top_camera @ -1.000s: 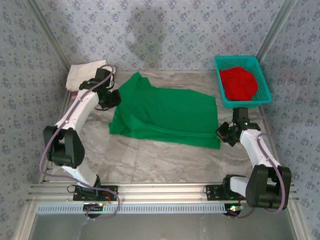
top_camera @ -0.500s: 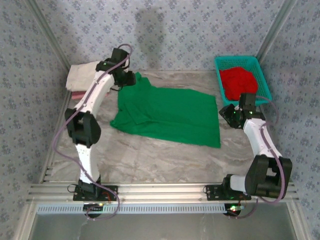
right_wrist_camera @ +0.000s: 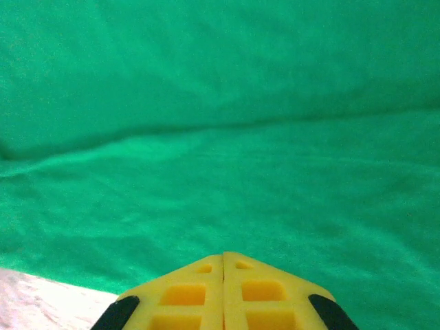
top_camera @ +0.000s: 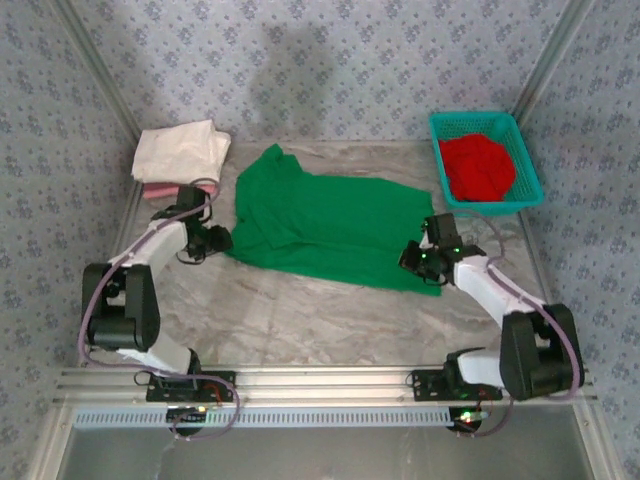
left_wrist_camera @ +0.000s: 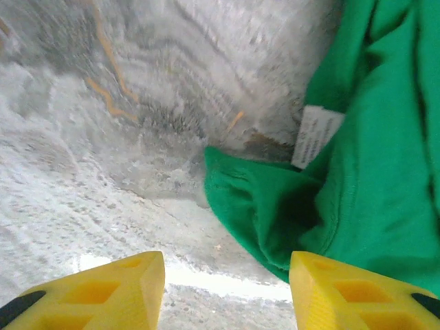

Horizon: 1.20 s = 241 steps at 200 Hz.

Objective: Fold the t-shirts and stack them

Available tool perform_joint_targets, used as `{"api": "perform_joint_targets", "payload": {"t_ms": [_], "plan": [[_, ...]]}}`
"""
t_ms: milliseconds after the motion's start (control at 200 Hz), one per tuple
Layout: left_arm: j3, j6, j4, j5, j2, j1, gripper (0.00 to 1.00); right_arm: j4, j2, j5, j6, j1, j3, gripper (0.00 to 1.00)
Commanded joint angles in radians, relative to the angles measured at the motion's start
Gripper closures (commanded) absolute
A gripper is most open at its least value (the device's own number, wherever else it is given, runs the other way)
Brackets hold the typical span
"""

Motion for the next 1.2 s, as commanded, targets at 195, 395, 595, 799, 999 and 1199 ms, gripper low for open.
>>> {"api": "perform_joint_targets", "payload": {"t_ms": [195,395,595,799,999,1199], "plan": [[0.03,-0.038,0.24,0.141,0.143,-0.004,0.48,0.09,0.087,0.027,0.05,0.007,0.007,0.92],[0.006,-0.057,0.281,0.136,0.145,0.003,0.85,0.126,0.128,0.024,0.09,-0.013,-0.023,0.92],[-0.023,-0.098,0.122,0.115,0.044,0.07,1.0,0.116,0.182,0.032,0.176,-0.074,-0.077,0.93],[-0.007,-0.089,-0.12,0.139,-0.017,0.093,1.0,0.032,0.177,0.089,0.213,-0.087,-0.032,0.95],[-0.07,-0.113,-0.233,0.106,-0.069,0.092,1.0,-0.032,0.148,0.069,0.248,-0.118,-0.025,0.96],[-0.191,-0.167,-0.235,0.135,-0.136,0.071,1.0,-0.081,0.101,0.055,0.253,-0.109,-0.03,0.95]]}}
